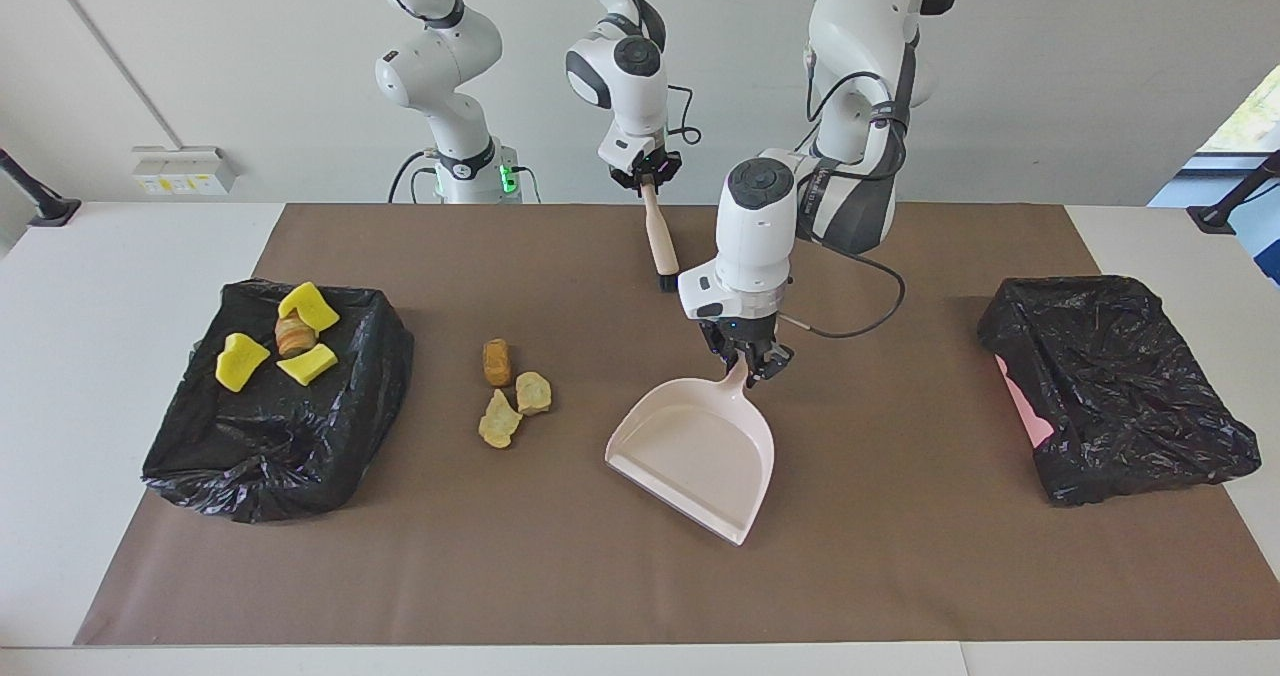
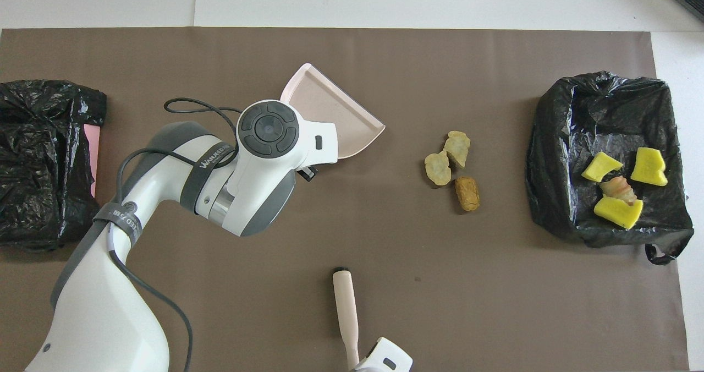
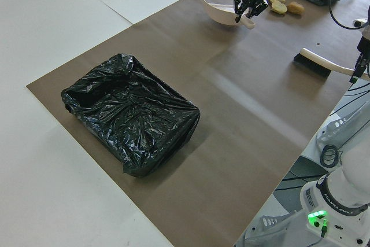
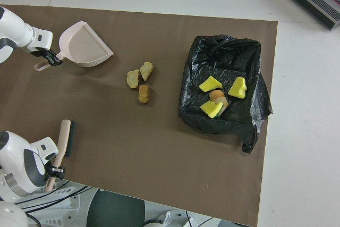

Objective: Sweep and dump trash in bin
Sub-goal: 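Lower the dustpan beside the beige crumbs with the left gripper, then grasp the wooden brush handle with the right gripper, then sweep the crumbs into the dustpan with the right gripper's brush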

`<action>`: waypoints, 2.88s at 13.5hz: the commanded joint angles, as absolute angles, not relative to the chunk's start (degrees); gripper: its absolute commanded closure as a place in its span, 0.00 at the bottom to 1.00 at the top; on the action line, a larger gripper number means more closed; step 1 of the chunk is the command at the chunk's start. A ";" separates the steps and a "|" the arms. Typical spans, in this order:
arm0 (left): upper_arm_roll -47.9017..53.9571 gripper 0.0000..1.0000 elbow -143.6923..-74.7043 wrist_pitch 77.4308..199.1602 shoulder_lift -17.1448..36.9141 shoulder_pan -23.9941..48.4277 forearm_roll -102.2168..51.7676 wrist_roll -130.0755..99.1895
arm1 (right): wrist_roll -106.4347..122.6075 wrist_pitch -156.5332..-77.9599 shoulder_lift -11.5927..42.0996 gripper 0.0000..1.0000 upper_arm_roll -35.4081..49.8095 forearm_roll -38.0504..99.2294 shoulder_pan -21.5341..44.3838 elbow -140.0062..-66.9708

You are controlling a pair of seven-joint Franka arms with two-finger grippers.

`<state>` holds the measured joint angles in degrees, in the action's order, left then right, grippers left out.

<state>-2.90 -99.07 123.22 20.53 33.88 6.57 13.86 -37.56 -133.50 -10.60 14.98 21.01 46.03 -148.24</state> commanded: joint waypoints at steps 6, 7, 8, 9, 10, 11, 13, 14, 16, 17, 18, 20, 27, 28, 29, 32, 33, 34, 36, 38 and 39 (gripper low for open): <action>-2.55 1.00 -107.05 124.10 15.30 33.92 7.29 34.77 | -35.42 -133.60 -10.81 0.33 14.94 21.80 44.83 -146.70; -2.55 1.00 -107.14 124.45 15.29 33.93 7.29 38.28 | -35.51 -133.59 -10.81 0.34 14.94 21.80 44.48 -146.60; -2.55 1.00 -107.57 124.54 15.29 33.93 7.29 39.54 | -35.42 -133.59 -10.90 0.34 14.85 21.80 44.47 -146.34; -2.46 1.00 -107.84 124.54 15.21 33.75 7.21 40.51 | -35.42 -133.51 -10.90 0.35 14.85 21.80 44.21 -146.16; -2.46 1.00 -108.02 125.06 15.21 33.49 7.21 44.96 | -35.07 -133.51 -10.99 0.41 14.85 21.80 44.12 -146.16; -2.46 1.00 -108.37 126.11 15.21 33.40 7.21 48.48 | -34.98 -133.42 -11.07 0.57 14.85 21.80 44.12 -146.16; -2.46 1.00 -109.07 126.74 15.38 33.66 7.21 49.04 | -35.07 -132.89 -11.25 1.00 14.85 21.10 44.12 -146.16; -2.55 1.00 -109.33 127.26 15.38 33.84 7.21 48.87 | -34.98 -132.54 -11.95 1.00 14.77 21.01 44.12 -146.16; -2.46 1.00 -109.86 128.05 15.29 33.92 7.12 48.08 | -33.23 -129.30 -13.96 1.00 14.33 20.83 43.16 -145.99; -2.46 1.00 -110.12 128.06 15.21 33.93 7.12 47.21 | -32.61 -127.46 -16.15 1.00 14.33 20.83 41.33 -145.99; -2.46 1.00 -110.21 128.06 15.21 34.01 7.12 47.20 | -31.30 -125.09 -18.00 1.00 14.33 20.83 40.00 -145.73; -2.46 1.00 -110.13 127.80 15.21 34.54 7.12 45.80 | -28.32 -120.61 -21.08 1.00 14.33 20.13 35.09 -144.50; -2.55 1.00 -110.21 126.83 15.82 39.64 7.12 38.41 | -13.90 -106.79 -16.65 1.00 14.59 4.32 8.55 -129.93; -2.64 1.00 -110.56 126.65 15.56 39.90 7.12 38.32 | -11.19 -106.79 -13.48 1.00 14.59 0.57 5.48 -127.21; -2.64 1.00 -110.91 126.30 15.38 40.77 7.12 38.23 | -8.12 -107.31 -10.05 1.00 14.59 -4.26 3.27 -125.26; -2.55 1.00 -111.97 125.42 14.68 41.22 7.12 37.18 | -6.77 -111.43 -0.47 1.00 14.68 -19.72 0.45 -121.04; -2.55 1.00 -112.41 125.42 14.16 41.83 7.12 37.18 | -6.59 -112.14 1.91 1.00 14.50 -24.39 -0.08 -120.76; -2.46 1.00 -113.72 125.59 13.72 42.01 7.12 37.09 | -6.50 -112.84 3.59 1.00 14.50 -27.48 -0.87 -120.85; -2.55 1.00 -114.17 125.33 13.18 42.89 7.12 36.31 | -6.50 -113.11 5.10 1.00 14.59 -27.34 -0.79 -121.81; -2.55 1.00 -114.17 125.42 13.18 42.72 7.12 36.04 | -7.21 -113.47 6.06 1.00 14.76 -21.84 0.17 -122.17; -2.55 1.00 -114.26 125.33 13.18 42.63 7.12 36.04 | -7.21 -113.64 6.67 1.00 14.94 -17.10 0.61 -122.17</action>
